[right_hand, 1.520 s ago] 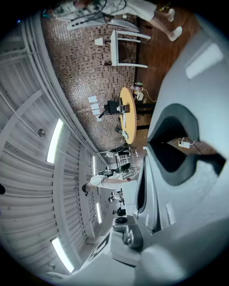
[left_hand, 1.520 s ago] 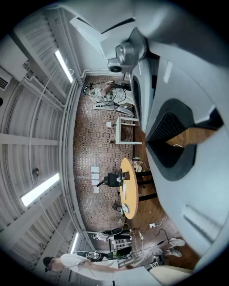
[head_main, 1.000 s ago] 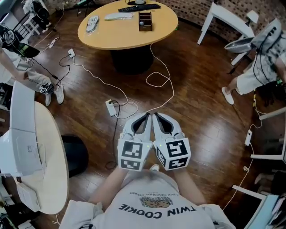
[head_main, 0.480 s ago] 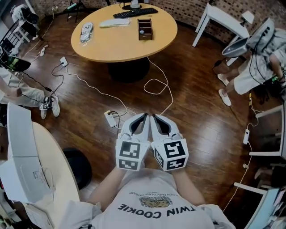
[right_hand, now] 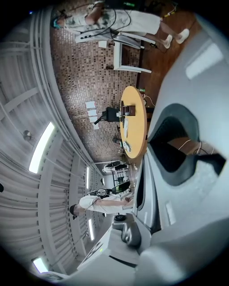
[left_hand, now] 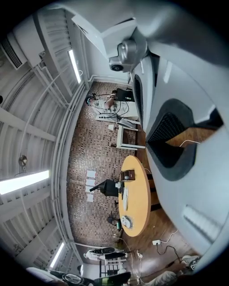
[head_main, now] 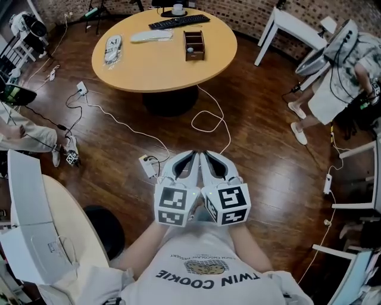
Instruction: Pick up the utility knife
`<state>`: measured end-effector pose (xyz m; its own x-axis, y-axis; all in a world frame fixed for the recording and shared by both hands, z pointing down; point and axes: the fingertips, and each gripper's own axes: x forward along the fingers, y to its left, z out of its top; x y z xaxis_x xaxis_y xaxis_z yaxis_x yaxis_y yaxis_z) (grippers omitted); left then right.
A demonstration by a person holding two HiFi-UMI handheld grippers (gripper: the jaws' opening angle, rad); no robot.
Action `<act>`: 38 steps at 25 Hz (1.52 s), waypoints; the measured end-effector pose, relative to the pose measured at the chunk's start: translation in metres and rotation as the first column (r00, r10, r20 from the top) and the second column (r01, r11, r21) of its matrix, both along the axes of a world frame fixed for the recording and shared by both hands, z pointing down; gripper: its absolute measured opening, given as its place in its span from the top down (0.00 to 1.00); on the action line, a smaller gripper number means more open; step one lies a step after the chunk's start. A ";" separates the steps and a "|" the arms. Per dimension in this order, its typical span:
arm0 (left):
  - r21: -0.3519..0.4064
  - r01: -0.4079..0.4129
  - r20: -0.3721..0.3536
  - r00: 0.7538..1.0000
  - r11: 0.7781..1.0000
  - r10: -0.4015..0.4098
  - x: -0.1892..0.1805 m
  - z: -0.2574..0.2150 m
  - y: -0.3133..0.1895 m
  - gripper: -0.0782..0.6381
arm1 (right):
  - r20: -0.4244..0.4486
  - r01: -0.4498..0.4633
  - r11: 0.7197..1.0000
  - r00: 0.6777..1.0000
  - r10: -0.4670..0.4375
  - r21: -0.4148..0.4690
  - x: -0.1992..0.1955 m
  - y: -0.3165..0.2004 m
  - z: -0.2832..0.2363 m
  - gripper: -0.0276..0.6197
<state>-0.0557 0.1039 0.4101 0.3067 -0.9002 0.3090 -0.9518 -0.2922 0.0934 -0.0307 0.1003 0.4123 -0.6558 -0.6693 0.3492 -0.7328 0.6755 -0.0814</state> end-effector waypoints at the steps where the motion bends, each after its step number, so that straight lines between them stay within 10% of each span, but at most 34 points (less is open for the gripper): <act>1: 0.001 -0.001 0.003 1.000 1.000 0.001 -0.001 0.000 -0.005 0.88 | 0.004 -0.002 1.000 1.000 0.002 -0.001 -0.001 -0.005 0.001 0.96; 38: -0.007 0.182 0.086 0.980 0.983 -0.181 0.022 0.004 -0.286 0.88 | 0.055 0.212 0.977 0.976 -0.211 -0.008 0.018 -0.293 0.005 0.96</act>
